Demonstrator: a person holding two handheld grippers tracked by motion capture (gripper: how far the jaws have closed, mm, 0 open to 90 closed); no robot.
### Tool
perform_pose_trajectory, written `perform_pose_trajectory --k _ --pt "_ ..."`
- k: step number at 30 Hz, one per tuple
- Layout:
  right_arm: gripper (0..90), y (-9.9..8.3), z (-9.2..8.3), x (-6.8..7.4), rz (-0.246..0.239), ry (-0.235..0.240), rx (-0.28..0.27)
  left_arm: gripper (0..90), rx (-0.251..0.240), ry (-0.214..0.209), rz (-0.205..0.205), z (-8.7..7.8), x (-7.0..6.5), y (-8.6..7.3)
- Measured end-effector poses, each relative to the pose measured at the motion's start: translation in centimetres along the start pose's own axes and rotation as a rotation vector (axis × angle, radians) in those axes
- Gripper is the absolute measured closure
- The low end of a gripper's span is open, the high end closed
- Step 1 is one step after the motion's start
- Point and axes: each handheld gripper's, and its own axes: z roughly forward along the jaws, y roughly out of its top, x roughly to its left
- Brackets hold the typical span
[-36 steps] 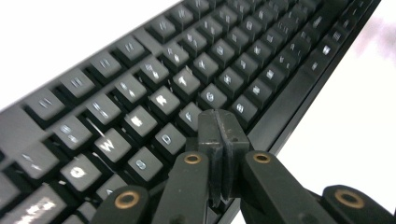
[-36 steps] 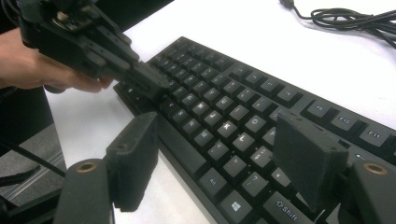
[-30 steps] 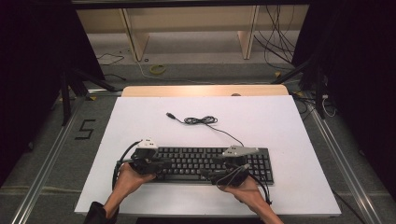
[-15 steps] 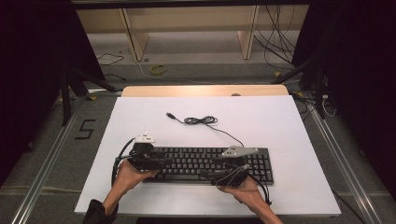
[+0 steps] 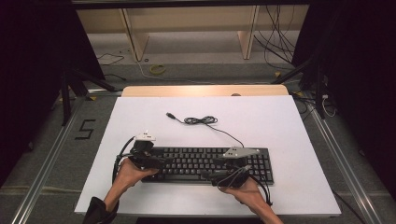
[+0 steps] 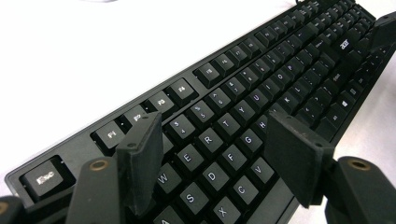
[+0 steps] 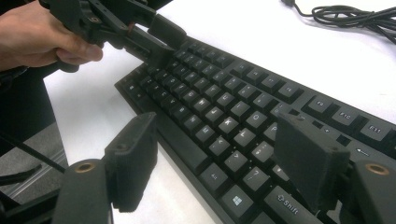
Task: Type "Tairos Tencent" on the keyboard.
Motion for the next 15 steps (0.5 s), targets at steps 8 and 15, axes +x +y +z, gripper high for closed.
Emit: perform_pose_trajectory --k 8,15 --pt "31.4 -0.06 -0.04 0.06 -0.003 0.003 -0.001 38.9 0.011 0.011 0.001 0.14 0.43 0.13" --pt "31.5 -0.12 0.03 0.10 -0.001 0.007 0.002 55.5 0.035 0.017 0.041 0.30 0.17 0.25"
